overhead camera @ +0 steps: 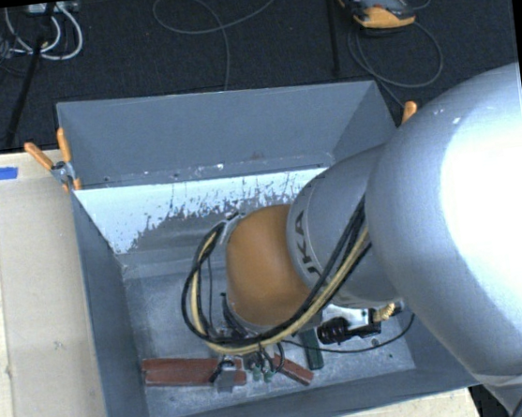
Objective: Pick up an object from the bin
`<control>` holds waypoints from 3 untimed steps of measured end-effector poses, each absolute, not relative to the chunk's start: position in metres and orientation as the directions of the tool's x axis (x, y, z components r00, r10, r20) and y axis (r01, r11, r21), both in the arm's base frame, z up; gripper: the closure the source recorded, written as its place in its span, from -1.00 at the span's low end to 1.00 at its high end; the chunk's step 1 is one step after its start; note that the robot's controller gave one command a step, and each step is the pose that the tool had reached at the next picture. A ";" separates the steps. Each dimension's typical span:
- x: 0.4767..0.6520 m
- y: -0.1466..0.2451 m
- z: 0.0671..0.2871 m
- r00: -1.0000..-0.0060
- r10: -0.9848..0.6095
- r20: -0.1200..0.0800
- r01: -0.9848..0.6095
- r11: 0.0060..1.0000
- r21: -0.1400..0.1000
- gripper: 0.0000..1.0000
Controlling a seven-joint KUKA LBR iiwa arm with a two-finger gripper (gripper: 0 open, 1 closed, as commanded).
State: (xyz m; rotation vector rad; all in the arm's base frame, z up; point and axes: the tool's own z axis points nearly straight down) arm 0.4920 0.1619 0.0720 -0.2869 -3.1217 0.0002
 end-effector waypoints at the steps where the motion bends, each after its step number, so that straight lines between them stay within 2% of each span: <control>1: 0.495 0.155 0.226 -0.994 0.113 -0.007 0.113 0.994 0.004 1.00; 2: 0.493 0.155 0.221 -0.994 0.112 0.000 0.112 0.994 0.000 -1.00; 3: 0.490 0.090 0.122 -0.997 0.073 0.010 0.073 0.997 -0.005 -1.00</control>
Offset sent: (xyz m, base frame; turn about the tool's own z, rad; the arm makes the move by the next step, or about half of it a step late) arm 0.0014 -0.0078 0.1501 -0.0691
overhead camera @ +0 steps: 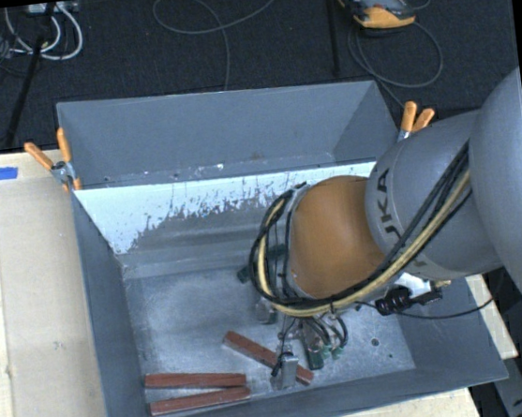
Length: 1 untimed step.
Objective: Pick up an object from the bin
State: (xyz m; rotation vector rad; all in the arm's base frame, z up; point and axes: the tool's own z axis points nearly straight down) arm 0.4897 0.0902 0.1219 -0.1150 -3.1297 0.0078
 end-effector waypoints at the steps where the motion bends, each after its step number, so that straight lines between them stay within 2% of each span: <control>1: 0.488 0.135 0.068 -0.982 0.191 0.005 0.191 0.982 -0.002 -1.00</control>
Offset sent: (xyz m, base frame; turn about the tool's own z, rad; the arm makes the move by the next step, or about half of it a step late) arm -0.0001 0.0440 -0.0519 0.1203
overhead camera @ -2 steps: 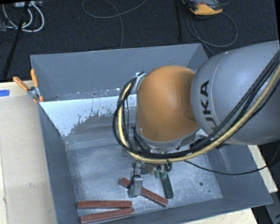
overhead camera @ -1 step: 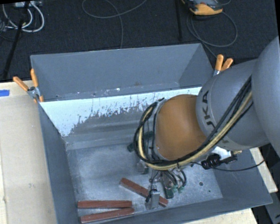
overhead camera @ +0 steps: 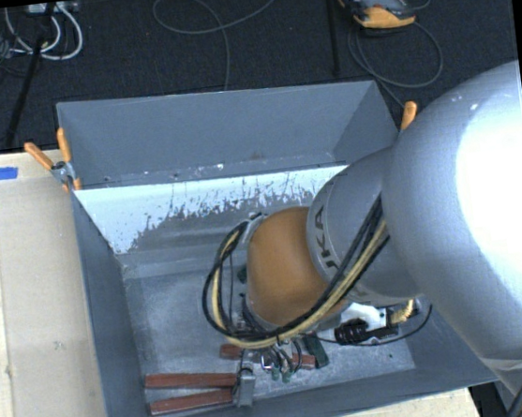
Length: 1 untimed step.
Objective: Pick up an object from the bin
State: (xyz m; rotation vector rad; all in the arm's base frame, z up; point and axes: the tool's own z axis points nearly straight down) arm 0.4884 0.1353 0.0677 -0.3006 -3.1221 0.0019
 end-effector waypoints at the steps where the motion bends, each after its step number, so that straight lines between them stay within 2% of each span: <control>1: 0.490 0.135 0.072 -0.981 0.192 0.004 0.192 0.981 0.000 1.00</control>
Offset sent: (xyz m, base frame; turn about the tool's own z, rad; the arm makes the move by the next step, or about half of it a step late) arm 0.0000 0.0000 0.0000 0.0000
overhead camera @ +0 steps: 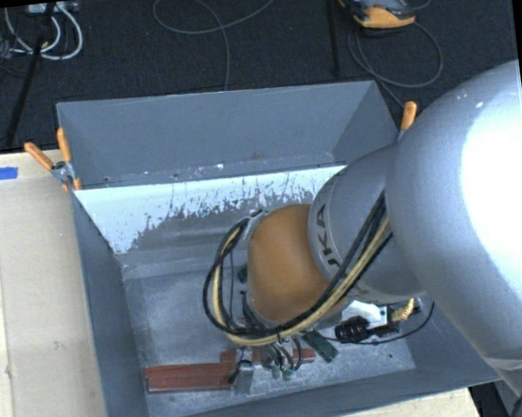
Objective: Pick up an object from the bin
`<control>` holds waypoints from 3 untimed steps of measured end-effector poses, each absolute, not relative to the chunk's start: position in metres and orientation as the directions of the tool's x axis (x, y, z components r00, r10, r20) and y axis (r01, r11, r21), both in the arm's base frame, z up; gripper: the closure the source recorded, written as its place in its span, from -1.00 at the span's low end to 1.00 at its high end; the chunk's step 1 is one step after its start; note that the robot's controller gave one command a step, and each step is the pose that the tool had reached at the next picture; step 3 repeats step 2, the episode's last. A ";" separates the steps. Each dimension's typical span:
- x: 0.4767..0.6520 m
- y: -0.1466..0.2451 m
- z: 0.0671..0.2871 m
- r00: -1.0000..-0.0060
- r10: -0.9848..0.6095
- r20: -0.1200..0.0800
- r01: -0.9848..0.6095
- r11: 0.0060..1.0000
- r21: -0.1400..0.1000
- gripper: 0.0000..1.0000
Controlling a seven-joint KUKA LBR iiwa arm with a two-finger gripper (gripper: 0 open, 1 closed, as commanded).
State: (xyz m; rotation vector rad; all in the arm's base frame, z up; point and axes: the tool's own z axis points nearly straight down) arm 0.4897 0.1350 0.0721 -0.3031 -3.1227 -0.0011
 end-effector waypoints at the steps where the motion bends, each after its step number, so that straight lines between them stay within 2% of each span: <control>1: 0.495 0.139 0.196 -0.996 0.093 -0.007 0.093 0.996 0.003 1.00; 2: 0.496 0.136 0.313 -0.996 0.087 -0.009 0.087 0.996 0.003 1.00; 3: 0.496 0.136 0.313 -0.996 0.087 -0.009 0.087 0.996 0.003 1.00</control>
Offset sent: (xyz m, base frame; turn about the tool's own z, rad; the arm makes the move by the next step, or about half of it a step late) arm 0.0036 0.0039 0.1198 -0.1015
